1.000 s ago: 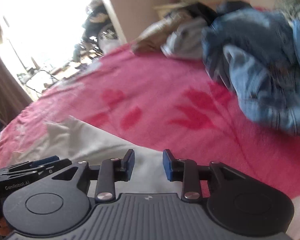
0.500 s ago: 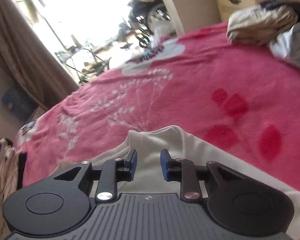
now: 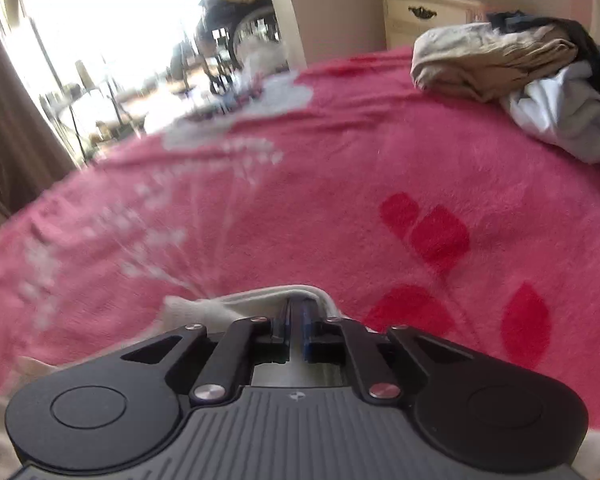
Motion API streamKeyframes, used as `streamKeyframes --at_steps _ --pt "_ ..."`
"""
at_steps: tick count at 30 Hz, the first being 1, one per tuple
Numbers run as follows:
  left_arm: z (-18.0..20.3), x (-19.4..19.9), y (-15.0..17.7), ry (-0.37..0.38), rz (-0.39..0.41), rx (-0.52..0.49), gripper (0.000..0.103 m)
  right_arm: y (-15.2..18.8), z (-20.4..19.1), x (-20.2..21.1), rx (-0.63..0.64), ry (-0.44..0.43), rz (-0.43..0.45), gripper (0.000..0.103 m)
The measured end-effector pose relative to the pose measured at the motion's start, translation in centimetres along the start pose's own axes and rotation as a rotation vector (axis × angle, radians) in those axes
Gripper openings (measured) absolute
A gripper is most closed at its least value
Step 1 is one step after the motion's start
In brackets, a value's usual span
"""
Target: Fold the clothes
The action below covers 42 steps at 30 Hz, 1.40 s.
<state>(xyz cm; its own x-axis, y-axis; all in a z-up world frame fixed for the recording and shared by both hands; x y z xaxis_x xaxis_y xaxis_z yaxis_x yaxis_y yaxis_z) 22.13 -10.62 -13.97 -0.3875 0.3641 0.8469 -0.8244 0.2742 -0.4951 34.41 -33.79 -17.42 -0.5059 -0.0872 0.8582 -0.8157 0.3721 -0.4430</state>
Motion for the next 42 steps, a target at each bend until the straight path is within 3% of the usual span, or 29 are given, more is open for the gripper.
streamKeyframes --at_steps 7,16,21,26,29,32,34,39,42 --pt "-0.1 6.4 -0.5 0.003 0.087 0.027 0.057 2.4 0.2 11.3 -0.026 -0.171 0.13 0.01" --pt "-1.6 20.3 4.0 -0.054 0.205 0.013 0.058 11.5 -4.2 26.5 -0.048 -0.433 0.246 0.017" --pt "-4.1 28.2 8.9 -0.146 0.24 0.057 0.058 17.5 -9.0 31.5 0.001 -0.586 0.224 0.023" --pt "-7.2 33.4 14.6 -0.272 0.226 0.156 0.06 23.9 -14.4 32.6 0.06 -0.732 0.135 0.028" --pt "-9.1 34.5 18.6 -0.322 0.177 0.249 0.06 27.5 -17.0 32.1 0.117 -0.756 0.067 0.028" --pt "-10.7 33.4 22.4 -0.357 0.102 0.352 0.06 30.2 -18.8 31.0 0.175 -0.744 0.014 0.029" --pt "-11.4 32.3 24.5 -0.418 0.057 0.401 0.06 31.8 -19.7 29.9 0.191 -0.747 -0.037 0.029" --pt "-12.5 29.3 27.8 -0.562 -0.016 0.49 0.06 34.6 -21.5 28.4 0.318 -0.649 -0.077 0.029" --pt "-13.1 28.5 28.6 -0.575 -0.033 0.533 0.06 35.6 -22.1 28.8 0.4 -0.596 -0.052 0.03"
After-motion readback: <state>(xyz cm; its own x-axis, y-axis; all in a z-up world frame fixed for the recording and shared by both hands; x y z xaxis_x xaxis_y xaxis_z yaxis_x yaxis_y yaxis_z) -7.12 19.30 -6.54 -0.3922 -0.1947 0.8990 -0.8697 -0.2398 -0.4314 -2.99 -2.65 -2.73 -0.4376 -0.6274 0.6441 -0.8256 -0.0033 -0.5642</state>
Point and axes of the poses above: each gripper's, at about its wrist camera, not at the fingertips, and x roughly against the way its jaws point, z to its right, y to its underside, the point moved 5 cm from there along -x, roughly the way its jaws point, and after that the axes turned 13 degrees about -z, right-handed, at the moved point
